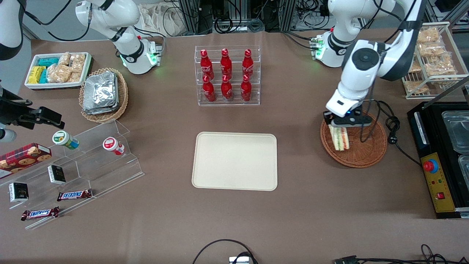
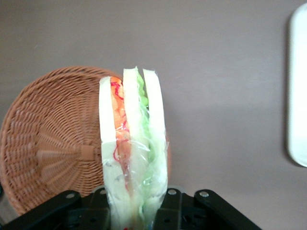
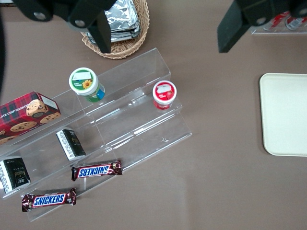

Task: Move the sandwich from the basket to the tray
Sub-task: 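Carry the sandwich with the left gripper over the cream tray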

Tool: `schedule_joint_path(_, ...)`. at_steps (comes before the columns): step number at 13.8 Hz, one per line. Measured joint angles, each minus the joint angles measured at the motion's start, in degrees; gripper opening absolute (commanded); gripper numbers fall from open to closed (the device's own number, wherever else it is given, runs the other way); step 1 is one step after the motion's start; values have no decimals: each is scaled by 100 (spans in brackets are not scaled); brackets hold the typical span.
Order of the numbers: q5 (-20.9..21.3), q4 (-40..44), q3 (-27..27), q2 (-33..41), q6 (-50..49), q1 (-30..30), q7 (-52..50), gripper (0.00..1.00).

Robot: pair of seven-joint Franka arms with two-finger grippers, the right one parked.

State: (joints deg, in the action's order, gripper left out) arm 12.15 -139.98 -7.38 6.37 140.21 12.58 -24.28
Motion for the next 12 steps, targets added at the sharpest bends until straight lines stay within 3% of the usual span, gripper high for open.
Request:
schedule_joint_path(5, -1, 487, -8, -316, -46, 764, 14, 23)
schedule_joint_path(12, -104, 2147, -6, -2000, -49, 1504, -522, 23)
